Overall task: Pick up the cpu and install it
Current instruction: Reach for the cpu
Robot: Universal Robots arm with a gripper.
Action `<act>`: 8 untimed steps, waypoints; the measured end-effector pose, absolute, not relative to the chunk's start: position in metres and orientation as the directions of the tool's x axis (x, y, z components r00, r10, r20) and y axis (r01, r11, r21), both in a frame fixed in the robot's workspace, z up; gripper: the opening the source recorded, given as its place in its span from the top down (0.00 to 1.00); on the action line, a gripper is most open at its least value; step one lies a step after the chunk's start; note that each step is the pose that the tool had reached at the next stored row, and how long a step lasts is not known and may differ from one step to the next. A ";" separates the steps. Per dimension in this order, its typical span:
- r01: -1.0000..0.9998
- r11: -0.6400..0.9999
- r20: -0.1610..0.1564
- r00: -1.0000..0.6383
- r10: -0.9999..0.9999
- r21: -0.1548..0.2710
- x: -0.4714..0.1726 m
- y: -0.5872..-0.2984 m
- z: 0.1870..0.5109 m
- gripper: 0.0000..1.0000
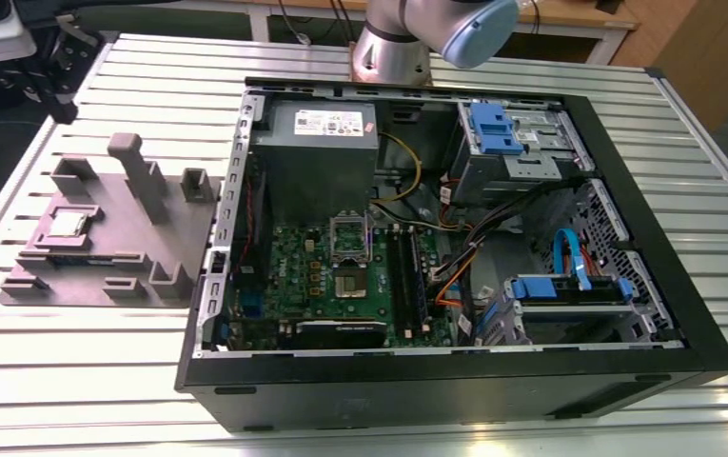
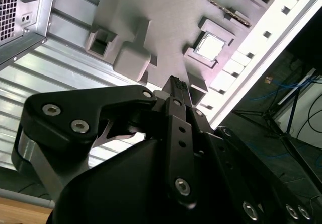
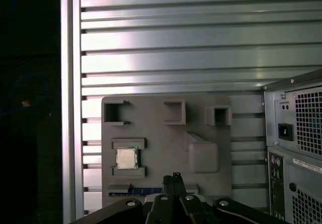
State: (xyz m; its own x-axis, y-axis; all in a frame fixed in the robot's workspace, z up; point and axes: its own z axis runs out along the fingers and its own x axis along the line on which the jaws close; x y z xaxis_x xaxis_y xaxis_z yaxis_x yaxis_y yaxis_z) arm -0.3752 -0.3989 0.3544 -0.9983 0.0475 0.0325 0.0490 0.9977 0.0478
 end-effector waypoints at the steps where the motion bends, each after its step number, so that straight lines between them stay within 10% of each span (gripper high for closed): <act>1: 0.049 0.998 0.032 -0.998 0.048 0.048 -0.376 -0.399 0.354 0.89; 8: 0.049 0.998 0.033 -0.998 0.048 0.048 -0.381 -0.399 0.354 0.89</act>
State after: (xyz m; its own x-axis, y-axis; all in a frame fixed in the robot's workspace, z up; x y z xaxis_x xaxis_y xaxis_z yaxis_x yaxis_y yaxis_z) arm -0.3811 -0.3989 0.3537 -0.9983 0.0475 0.0326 0.0490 0.9977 0.0477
